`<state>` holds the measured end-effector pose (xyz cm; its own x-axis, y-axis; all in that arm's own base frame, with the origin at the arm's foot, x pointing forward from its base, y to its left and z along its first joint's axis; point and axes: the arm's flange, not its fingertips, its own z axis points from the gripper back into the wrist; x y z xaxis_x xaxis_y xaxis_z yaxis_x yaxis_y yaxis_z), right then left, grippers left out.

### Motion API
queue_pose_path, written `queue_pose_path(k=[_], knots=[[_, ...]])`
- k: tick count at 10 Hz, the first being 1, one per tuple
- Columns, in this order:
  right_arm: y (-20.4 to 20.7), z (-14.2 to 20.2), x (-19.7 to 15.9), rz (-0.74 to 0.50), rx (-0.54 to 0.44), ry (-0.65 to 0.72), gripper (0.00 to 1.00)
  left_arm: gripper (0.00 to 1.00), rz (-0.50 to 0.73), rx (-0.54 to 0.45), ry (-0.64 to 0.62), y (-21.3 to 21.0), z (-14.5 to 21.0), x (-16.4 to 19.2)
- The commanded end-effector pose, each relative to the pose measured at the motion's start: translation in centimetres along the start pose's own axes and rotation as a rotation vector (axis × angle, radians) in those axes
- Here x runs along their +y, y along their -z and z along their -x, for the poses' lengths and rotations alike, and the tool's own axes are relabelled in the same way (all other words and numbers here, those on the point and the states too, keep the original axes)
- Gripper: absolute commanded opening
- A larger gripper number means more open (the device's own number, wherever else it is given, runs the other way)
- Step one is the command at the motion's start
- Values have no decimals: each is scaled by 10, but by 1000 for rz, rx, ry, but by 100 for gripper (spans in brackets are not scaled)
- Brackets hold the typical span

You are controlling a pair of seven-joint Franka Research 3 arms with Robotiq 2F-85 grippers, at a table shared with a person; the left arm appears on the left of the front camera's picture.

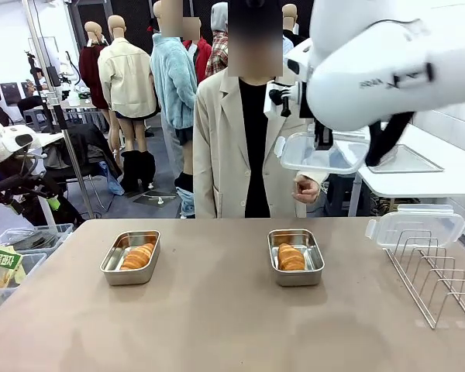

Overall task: Place the bread in airtight containers.
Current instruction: Release when the human grabs the Airtight Container lid.

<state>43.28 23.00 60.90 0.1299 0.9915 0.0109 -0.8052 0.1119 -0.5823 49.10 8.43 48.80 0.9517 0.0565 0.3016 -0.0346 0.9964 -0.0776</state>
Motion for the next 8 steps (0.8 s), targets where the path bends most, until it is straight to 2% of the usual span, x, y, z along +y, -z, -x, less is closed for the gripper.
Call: queue_pose_path(k=[1,2,8], knots=[[2,-8,-14,-71,23,44,0,100,-11,-8,-4,0,1,1],[0,0,0,0,0,0,0,100,-11,-8,-4,0,1,1],[0,0,0,0,0,0,0,100,-11,-8,-4,0,1,1]])
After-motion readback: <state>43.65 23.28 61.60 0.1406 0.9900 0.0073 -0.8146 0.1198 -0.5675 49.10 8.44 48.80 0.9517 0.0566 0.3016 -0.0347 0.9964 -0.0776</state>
